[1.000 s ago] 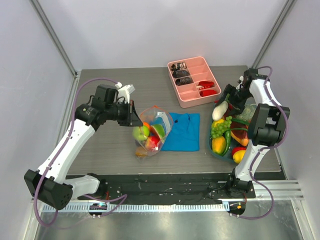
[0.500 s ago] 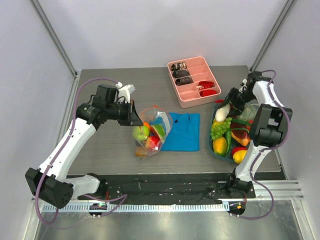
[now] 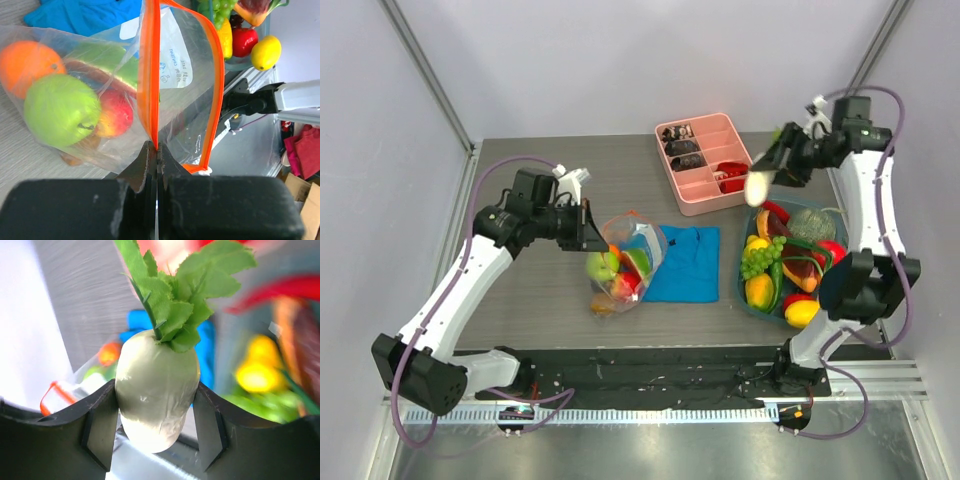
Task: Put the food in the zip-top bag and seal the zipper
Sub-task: Place the fake vegetable in the zipper food storage bag.
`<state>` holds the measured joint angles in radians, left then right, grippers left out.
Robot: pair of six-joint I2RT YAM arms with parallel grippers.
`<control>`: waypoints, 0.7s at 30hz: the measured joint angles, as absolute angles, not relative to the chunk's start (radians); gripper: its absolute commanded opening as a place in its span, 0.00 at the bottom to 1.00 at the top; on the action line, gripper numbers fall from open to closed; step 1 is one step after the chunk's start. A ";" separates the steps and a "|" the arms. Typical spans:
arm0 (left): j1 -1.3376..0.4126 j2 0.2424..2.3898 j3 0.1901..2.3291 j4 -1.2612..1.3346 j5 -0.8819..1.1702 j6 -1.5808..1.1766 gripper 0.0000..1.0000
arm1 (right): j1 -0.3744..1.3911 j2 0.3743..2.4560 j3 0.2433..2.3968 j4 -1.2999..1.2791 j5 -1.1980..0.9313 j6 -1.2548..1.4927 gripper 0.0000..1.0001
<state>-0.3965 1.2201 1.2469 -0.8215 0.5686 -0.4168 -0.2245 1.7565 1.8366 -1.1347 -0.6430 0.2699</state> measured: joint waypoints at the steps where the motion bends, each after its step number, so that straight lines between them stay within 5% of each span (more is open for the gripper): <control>1: -0.397 1.222 1.247 -0.818 0.572 -0.422 0.00 | -0.176 1.719 1.844 -1.102 -0.637 0.277 0.06; 11: -0.378 1.233 1.247 -0.785 0.626 -0.488 0.00 | 0.464 1.306 1.617 -0.591 -0.442 0.355 0.01; 21: -0.359 1.256 1.247 -0.758 0.653 -0.524 0.00 | 0.699 1.442 1.391 -0.451 -0.251 0.449 0.02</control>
<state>-0.3592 1.2560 1.2469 -0.7582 0.6529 -0.5243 0.6991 1.4418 1.3907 -0.4515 -0.2512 0.4488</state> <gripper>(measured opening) 0.011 0.599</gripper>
